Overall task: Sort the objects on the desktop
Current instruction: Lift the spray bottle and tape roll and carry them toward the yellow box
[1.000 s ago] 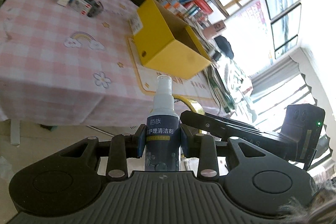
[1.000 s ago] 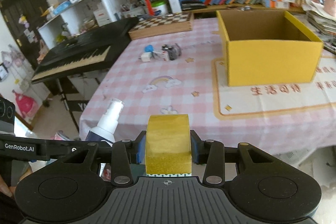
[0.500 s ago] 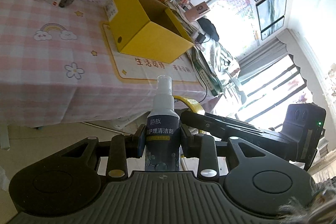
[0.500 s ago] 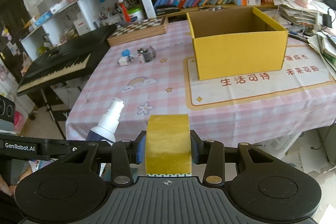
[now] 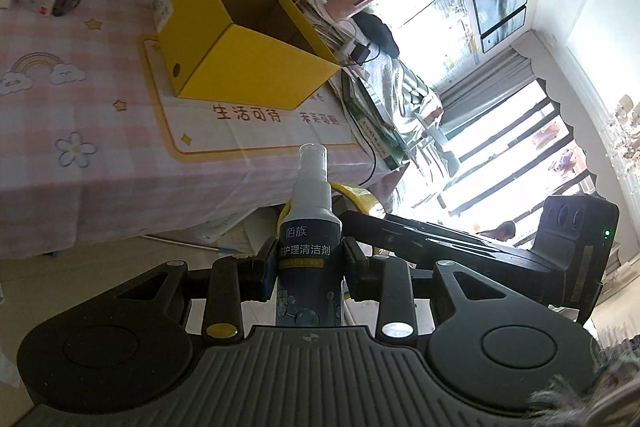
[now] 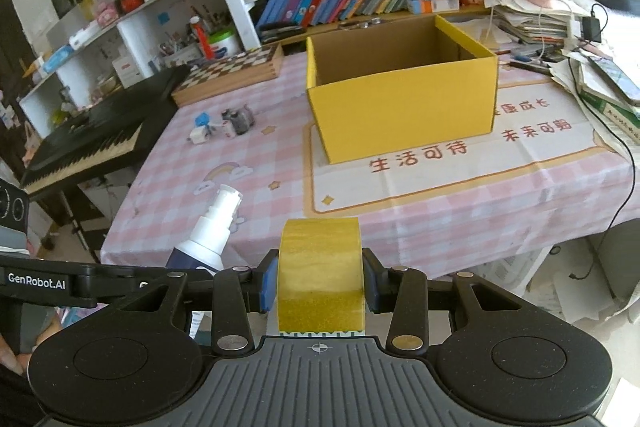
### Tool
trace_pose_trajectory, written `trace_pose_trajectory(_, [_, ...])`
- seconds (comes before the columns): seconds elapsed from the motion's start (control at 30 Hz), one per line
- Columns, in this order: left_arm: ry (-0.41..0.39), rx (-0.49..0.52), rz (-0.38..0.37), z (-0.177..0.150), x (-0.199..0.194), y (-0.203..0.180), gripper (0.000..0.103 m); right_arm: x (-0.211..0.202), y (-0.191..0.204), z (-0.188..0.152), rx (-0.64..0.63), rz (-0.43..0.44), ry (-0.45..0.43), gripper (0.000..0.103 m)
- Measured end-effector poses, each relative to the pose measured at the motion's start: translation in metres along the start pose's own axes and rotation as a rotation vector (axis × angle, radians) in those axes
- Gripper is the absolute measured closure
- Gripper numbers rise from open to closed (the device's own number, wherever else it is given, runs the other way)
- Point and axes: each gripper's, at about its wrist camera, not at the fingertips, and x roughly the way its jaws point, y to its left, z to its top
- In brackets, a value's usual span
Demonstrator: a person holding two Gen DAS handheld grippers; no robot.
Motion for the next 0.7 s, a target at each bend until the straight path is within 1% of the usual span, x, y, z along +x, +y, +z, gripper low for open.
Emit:
trace_pose_trajectory(0.23, [0.032,0.004,-0.005,0.016,0.032,-0.013,0.073,0.003,-0.031,0.015,0.026,-0.001,-0.003,0.062])
trace_pose_trajectory(0.43, [0.045,0.006,-0.001,0.035,0.063,-0.023,0.073,0.013,-0.062,0.03,0.042,0.008,0.012,0.062])
trace_pose_trajectory(0.6, [0.035,0.0,-0.001,0.052,0.084,-0.031,0.073,0.022,-0.09,0.05,0.047,0.008,0.008,0.062])
trace_pose_trajectory(0.7, [0.011,0.005,0.006,0.066,0.095,-0.038,0.073,0.027,-0.109,0.065,0.051,0.008,-0.004,0.062])
